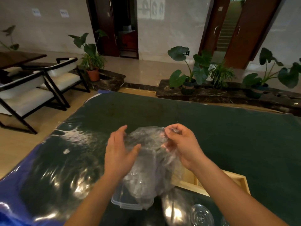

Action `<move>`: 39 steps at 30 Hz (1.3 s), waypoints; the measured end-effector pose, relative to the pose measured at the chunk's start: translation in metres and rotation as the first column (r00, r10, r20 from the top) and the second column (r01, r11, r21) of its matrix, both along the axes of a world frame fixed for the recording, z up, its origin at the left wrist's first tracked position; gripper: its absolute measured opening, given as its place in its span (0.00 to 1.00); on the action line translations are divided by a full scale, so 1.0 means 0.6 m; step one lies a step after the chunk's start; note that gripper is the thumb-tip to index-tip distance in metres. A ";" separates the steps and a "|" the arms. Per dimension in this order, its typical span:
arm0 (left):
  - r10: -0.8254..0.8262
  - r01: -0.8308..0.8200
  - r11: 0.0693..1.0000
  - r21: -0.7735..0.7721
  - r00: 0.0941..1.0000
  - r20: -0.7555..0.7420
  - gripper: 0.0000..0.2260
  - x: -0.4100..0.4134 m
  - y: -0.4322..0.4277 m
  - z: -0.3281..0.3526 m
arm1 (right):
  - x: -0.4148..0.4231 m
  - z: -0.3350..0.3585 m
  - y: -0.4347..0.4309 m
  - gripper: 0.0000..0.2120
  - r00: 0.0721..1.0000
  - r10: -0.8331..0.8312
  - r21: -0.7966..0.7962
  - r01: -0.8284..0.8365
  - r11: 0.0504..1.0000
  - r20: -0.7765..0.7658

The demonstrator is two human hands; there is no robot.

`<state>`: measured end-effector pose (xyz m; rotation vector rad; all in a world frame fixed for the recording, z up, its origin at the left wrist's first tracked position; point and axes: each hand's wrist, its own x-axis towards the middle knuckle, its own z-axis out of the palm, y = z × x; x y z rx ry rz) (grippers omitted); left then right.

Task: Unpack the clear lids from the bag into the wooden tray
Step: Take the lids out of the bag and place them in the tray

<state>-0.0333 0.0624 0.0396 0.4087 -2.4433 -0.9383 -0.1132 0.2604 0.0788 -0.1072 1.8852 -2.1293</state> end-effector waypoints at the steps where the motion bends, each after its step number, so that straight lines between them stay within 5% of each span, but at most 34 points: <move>1: 0.028 -0.036 0.997 -0.070 0.993 -0.110 0.27 0.007 0.015 -0.003 | 0.005 0.001 -0.008 0.04 1.000 0.002 -0.007 -0.003 1.000 -0.014; 3: -0.055 0.050 0.998 -0.035 0.982 -0.179 0.24 0.018 0.053 -0.010 | 0.013 0.004 -0.024 0.03 1.000 0.010 -0.037 -0.011 0.999 -0.025; 5: -0.201 0.212 0.950 0.229 0.977 -0.071 0.21 0.017 0.082 -0.010 | 0.020 0.003 -0.034 0.03 0.999 0.024 -0.027 -0.025 0.999 -0.027; 7: -0.239 0.267 0.874 0.407 0.964 -0.121 0.09 0.006 0.088 -0.014 | 0.024 0.001 -0.035 0.02 0.999 0.032 -0.041 -0.032 0.999 0.004; 8: -0.226 0.279 0.881 0.382 0.958 -0.179 0.02 0.003 0.085 -0.012 | 0.025 -0.001 -0.032 0.02 0.999 0.033 -0.063 -0.032 0.998 0.018; 10: -0.198 0.258 0.928 0.268 0.953 -0.231 0.08 0.001 0.069 -0.014 | 0.022 -0.001 -0.019 0.04 0.999 -0.034 -0.019 0.034 0.999 -0.022; 14: -0.019 0.098 0.932 0.349 0.974 -0.224 0.12 0.002 0.022 -0.021 | -0.005 0.013 0.034 0.06 0.963 -0.257 -0.002 0.258 0.966 -0.085; 18: -0.179 0.256 0.827 0.500 0.964 -0.196 0.03 0.005 0.029 -0.020 | 0.000 0.014 0.039 0.06 0.986 -0.162 -0.042 0.161 0.986 -0.033; 20: -0.247 0.292 0.877 0.382 0.955 -0.163 0.09 0.002 0.045 -0.022 | 0.010 0.014 0.023 0.08 0.997 -0.077 -0.061 0.076 0.995 -0.021; 22: -0.203 0.239 0.942 0.237 0.965 -0.166 0.02 -0.004 0.046 -0.025 | 0.007 0.021 0.026 0.11 0.995 -0.080 -0.015 0.080 0.997 -0.050; 26: 0.020 0.102 0.883 0.457 0.967 -0.254 0.13 -0.003 0.012 -0.029 | -0.012 0.041 0.079 0.14 0.957 -0.236 0.083 0.252 0.964 -0.169; 29: 0.014 0.139 0.837 0.529 0.961 -0.275 0.12 -0.008 0.013 -0.019 | -0.001 0.037 0.083 0.16 0.957 -0.082 0.240 0.152 0.959 -0.277; 31: -0.008 0.175 0.816 0.551 0.957 -0.291 0.13 -0.015 0.023 -0.006 | 0.016 0.034 0.076 0.27 0.858 0.033 0.463 0.245 0.852 -0.513; 33: -0.010 0.195 0.804 0.562 0.949 -0.315 0.14 -0.020 0.030 0.004 | 0.039 0.032 0.069 0.29 0.552 0.152 0.449 0.455 0.769 -0.820; 35: -0.008 0.205 0.802 0.561 0.943 -0.333 0.13 -0.022 0.033 0.008 | 0.057 0.019 0.054 0.23 0.302 0.287 0.406 0.489 0.772 -0.909; 37: -0.031 0.231 0.807 0.544 0.936 -0.351 0.13 -0.019 0.033 0.008 | 0.055 0.008 0.032 0.25 0.448 0.491 0.652 0.354 0.670 -0.747; 39: -0.047 0.241 0.812 0.532 0.935 -0.351 0.12 -0.015 0.031 0.006 | 0.037 0.000 0.012 0.33 0.643 0.624 0.878 0.172 0.447 -0.443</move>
